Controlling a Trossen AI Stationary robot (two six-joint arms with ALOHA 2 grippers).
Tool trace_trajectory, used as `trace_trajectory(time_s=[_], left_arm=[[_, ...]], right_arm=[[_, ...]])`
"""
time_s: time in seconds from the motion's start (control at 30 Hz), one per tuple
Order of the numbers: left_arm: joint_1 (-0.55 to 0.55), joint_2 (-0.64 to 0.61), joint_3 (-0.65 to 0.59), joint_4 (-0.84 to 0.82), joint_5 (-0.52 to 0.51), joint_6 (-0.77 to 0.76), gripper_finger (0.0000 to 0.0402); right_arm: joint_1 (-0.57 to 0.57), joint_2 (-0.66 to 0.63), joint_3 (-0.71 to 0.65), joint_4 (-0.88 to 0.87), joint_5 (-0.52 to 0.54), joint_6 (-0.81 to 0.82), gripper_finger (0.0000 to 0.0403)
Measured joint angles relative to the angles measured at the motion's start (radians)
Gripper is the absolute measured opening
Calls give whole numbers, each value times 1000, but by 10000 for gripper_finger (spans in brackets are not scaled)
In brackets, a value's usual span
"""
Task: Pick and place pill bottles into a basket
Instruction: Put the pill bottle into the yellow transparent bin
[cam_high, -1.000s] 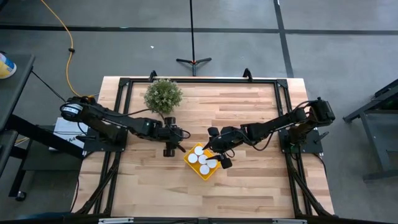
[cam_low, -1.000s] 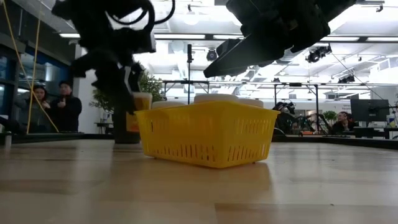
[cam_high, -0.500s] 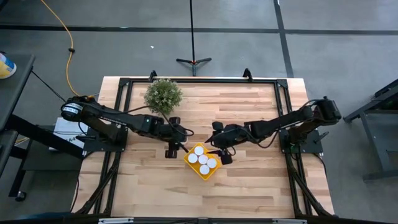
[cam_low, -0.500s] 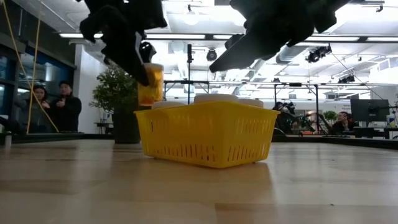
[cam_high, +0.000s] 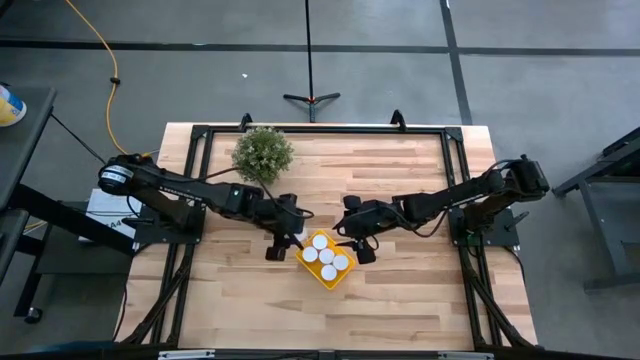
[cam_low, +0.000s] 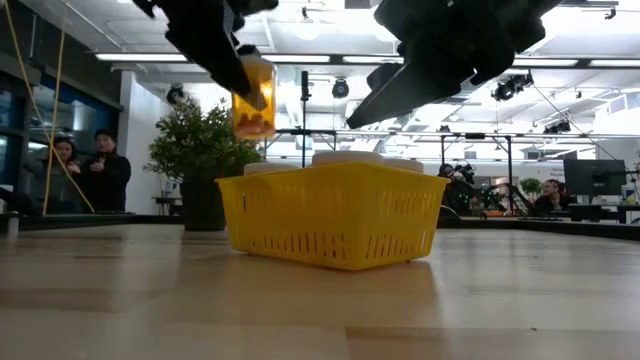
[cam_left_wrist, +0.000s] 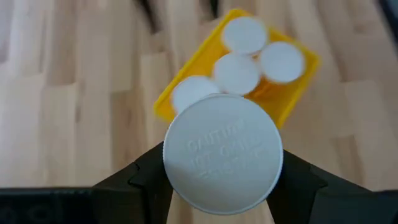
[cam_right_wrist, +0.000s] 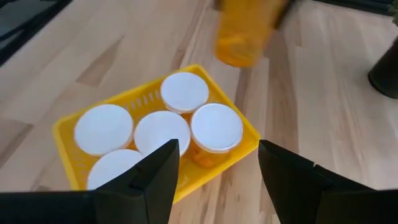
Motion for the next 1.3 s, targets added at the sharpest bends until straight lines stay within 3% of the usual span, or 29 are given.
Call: trace_trajectory(time_s=[0.33,0.63,0.97,1.3], left_arm=[[-103,0,0,95,2,-1,241],[-116,0,1,136,-1,-38,241],[-117,55,0,182,4,-27,241],[-122,93,1,264,24,-38,241]], right_arm=[[-1,0,0,0,51,-2,211],[-5,-67,0,-63,175,4,211],[-87,-160,-79,-111,143,-8,211],[-182,-286,-303,169,13,-2,211]])
